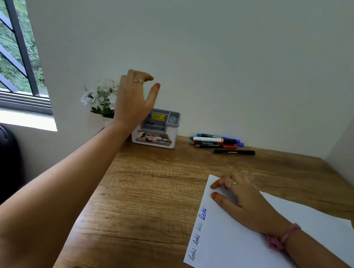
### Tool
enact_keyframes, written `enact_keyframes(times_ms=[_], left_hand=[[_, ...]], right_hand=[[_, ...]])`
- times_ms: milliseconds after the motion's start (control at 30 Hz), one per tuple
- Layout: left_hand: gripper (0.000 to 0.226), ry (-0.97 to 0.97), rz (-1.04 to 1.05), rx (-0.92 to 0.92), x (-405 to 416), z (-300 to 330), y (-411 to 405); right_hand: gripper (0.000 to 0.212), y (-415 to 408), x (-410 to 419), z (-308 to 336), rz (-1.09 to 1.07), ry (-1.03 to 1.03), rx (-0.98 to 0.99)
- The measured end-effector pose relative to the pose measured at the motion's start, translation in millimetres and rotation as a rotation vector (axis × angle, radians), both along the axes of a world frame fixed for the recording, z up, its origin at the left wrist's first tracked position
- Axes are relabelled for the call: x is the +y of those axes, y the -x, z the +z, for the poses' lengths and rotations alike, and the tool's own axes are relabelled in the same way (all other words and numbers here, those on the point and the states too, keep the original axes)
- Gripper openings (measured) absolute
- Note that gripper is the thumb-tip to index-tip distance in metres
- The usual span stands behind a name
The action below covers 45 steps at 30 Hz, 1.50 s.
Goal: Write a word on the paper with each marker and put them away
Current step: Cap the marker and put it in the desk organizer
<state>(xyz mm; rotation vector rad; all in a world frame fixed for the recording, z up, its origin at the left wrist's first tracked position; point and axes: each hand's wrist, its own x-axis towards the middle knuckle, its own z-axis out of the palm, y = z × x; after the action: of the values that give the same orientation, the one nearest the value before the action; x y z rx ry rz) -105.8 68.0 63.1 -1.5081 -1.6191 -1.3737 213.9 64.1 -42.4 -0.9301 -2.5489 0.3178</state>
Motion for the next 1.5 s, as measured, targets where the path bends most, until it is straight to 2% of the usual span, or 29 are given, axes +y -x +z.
enact_keyframes(times_ms=[67, 167, 233, 300, 333, 400, 500, 567, 700, 800, 900, 967, 1100, 1300, 1400, 1500], left_hand=[[0.030, -0.046, 0.009, 0.144, 0, 3, -19], [0.024, -0.064, -0.191, 0.378, 8, -8, -66], [0.024, 0.076, -0.314, 0.513, 19, -26, -101], [0.031, 0.320, -0.338, 0.556, 34, -48, -131], [0.035, 0.426, -0.334, 0.509, 42, -58, -140], [0.042, 0.548, -0.347, 0.289, 57, -72, -148], [0.052, 0.592, -0.351, -0.075, 74, -85, -140], [0.049, 0.604, -0.340, -0.200, 81, -92, -133], [0.038, 0.552, -0.342, -0.186, 88, -98, -127], [0.032, 0.558, -0.324, 0.006, 86, -100, -127], [0.035, 0.641, -0.205, 0.264, 85, -100, -131], [0.036, 0.666, -0.166, 0.298, 84, -100, -133], [0.034, 0.607, -0.231, 0.182, 76, -98, -134], [0.017, 0.283, -0.505, -0.383, 41, -70, -141], [0.012, 0.213, -0.617, -0.504, 14, -45, -138], [0.013, 0.265, -0.698, -0.556, -16, -19, -131]], right_hand=[[0.048, 0, 0, 0, -0.001, -0.001, -0.004], [0.046, 0, 0, 0, 0.002, -0.002, 0.001], [0.045, 0, 0, 0, 0.001, 0.002, 0.003], [0.045, 0, -1, 1, -0.001, 0.007, 0.002], [0.045, 0, -1, 1, 0.000, 0.009, 0.002], [0.044, 0, -2, 2, 0.010, 0.015, 0.004], [0.042, -1, 0, 2, 0.019, 0.026, 0.015], [0.041, -1, 0, 1, 0.020, 0.027, 0.017], [0.042, 0, 0, 0, 0.020, 0.021, 0.015], [0.043, 0, 0, 1, 0.019, 0.021, 0.014], [0.043, 0, -1, 0, 0.015, 0.014, 0.017], [0.043, 0, -1, 0, 0.015, 0.012, 0.015], [0.043, 0, -1, 1, 0.014, 0.018, 0.010], [0.050, 0, -6, 6, 0.000, 0.026, -0.016], [0.039, 0, -9, 12, 0.003, 0.014, -0.065], [0.027, 3, -12, 22, -0.013, 0.057, -0.039]])
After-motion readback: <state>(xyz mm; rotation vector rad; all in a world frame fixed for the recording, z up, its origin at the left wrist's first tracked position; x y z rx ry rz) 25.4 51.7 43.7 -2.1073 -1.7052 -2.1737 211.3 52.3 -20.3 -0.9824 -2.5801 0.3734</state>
